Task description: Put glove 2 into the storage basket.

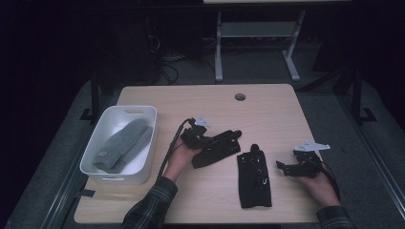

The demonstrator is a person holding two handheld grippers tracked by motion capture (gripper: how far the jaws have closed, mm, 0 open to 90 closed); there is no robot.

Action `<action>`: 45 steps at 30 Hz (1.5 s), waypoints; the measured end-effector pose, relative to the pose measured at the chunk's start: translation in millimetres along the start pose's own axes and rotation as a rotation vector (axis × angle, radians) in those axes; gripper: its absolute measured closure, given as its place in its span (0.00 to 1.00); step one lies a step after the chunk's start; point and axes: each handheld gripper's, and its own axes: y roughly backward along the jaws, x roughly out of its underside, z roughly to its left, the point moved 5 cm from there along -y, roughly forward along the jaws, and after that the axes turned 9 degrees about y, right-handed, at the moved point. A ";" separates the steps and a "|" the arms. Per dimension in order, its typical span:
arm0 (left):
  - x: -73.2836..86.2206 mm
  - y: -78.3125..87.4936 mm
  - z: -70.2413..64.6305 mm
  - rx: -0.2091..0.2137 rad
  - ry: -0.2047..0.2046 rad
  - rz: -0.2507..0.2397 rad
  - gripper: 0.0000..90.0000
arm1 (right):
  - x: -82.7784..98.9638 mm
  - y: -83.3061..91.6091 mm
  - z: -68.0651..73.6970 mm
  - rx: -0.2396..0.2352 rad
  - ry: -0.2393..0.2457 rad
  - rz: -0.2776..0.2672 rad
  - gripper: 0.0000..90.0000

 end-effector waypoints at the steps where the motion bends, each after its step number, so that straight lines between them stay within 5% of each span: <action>1: -1.3 -0.8 4.3 -0.008 -0.001 0.005 0.99 | 0.0 0.0 0.0 0.000 0.000 0.000 0.15; 6: 4.1 -9.9 17.7 -0.025 0.012 0.052 0.99 | 0.0 0.0 -0.1 0.000 0.000 -0.001 0.14; 12: 15.6 -12.4 17.3 -0.018 0.012 0.076 0.99 | 0.0 0.0 -0.1 -0.001 0.000 -0.001 0.14; 27: 49.0 15.8 -6.5 0.026 -0.048 0.139 0.99 | 0.0 0.0 0.0 0.000 0.000 0.000 0.14; 41: 78.3 37.4 -33.9 0.119 -0.101 0.191 0.99 | 0.1 0.1 0.0 0.001 0.001 0.000 0.15; 45: 83.6 40.1 -38.2 0.140 -0.074 0.171 0.99 | 0.2 0.2 0.2 0.001 0.000 0.000 0.14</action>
